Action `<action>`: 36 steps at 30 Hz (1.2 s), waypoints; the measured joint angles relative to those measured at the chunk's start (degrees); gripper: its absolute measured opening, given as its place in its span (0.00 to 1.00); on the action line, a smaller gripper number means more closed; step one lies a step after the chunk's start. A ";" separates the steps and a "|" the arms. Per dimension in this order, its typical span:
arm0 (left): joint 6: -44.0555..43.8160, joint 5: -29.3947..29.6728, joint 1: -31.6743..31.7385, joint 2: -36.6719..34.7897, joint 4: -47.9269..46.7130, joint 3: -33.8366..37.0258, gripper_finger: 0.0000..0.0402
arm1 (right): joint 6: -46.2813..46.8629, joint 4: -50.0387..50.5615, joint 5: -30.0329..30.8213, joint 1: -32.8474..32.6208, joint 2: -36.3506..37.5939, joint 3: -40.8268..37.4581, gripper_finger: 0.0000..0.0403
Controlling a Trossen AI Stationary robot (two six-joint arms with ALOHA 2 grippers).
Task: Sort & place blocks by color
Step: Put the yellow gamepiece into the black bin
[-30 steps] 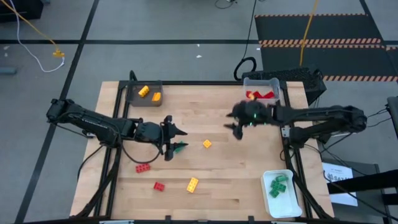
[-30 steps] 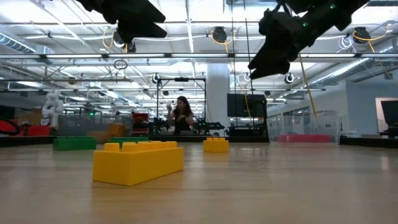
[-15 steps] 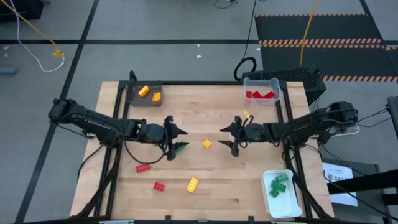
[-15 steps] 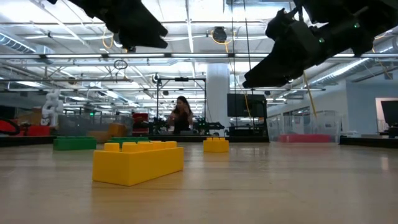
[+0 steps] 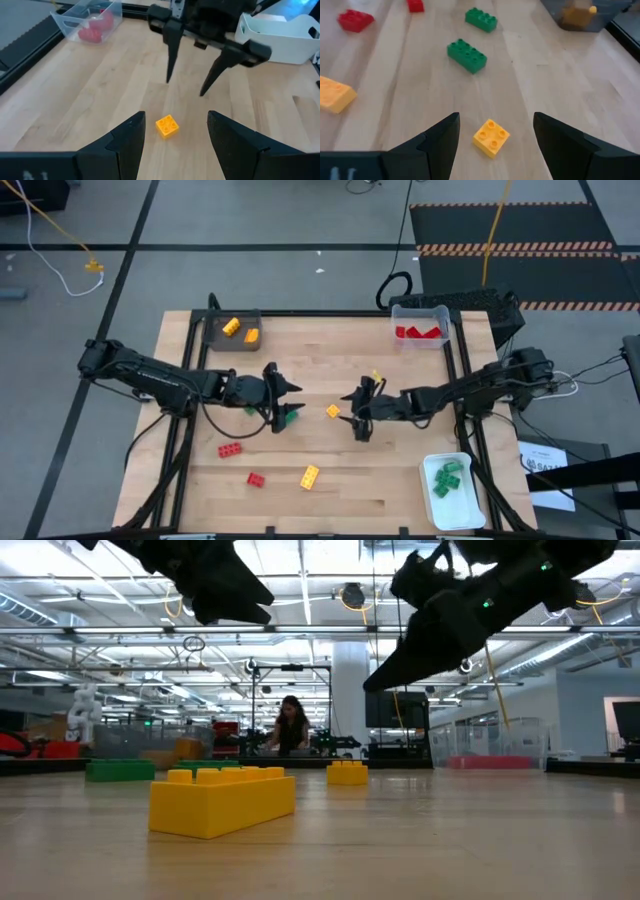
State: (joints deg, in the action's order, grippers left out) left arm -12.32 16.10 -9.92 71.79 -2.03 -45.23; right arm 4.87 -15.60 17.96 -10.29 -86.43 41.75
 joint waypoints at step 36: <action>-6.51 0.48 2.56 0.00 -14.47 -0.07 0.54 | 12.67 5.52 2.75 0.16 -10.84 3.03 0.74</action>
State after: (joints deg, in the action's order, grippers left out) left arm -18.82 16.58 -7.37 71.79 -16.50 -45.30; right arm 17.54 -10.08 20.71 -10.13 -97.27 44.78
